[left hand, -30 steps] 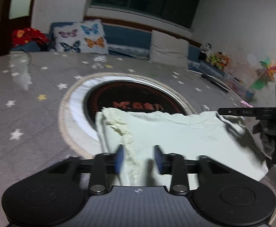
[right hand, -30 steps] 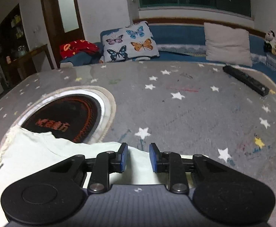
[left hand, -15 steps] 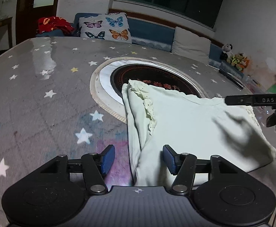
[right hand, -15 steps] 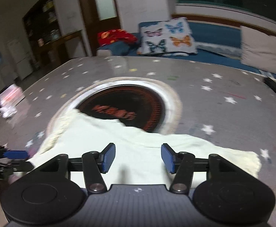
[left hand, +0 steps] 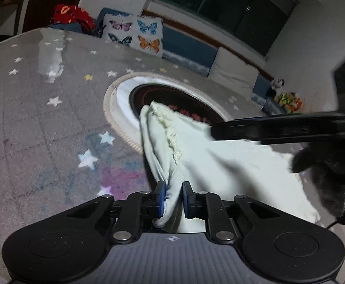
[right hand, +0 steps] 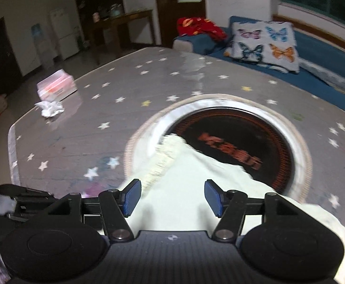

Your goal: Fold clothes

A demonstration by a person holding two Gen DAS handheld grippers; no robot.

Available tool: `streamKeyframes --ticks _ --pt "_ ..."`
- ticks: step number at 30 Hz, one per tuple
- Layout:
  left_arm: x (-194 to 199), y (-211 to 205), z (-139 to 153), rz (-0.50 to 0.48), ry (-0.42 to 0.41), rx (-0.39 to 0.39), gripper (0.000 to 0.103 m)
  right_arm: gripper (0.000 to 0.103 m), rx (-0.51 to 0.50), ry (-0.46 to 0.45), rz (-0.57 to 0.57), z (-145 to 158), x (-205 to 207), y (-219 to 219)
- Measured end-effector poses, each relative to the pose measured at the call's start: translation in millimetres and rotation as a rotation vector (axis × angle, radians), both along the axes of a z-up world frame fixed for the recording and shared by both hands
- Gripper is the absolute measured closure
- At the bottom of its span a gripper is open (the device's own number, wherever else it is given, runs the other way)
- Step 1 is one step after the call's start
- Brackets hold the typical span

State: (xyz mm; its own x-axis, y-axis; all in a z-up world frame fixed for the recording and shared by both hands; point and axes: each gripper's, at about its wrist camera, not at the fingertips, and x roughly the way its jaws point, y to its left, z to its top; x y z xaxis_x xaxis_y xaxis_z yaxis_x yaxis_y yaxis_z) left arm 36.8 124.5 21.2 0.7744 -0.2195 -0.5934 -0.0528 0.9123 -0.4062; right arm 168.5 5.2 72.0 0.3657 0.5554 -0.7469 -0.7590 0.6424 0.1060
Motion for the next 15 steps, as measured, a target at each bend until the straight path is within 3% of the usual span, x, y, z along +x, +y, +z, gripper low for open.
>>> streamKeyframes --ticks 9,13,15 --pt "6.3 -26.5 16.9 -0.043 -0.079 0.004 0.089 0.033 -0.166 0.006 0.102 -8.1 5.7 68.3" --pt "10.5 -38.1 21.0 -0.067 -0.096 0.008 0.089 0.034 -0.232 0.003 0.111 -16.1 11.5 79.9" --pt "12.6 -42.8 22.2 -0.081 -0.103 0.017 0.089 0.041 -0.25 -0.008 0.115 -19.0 11.2 81.9"
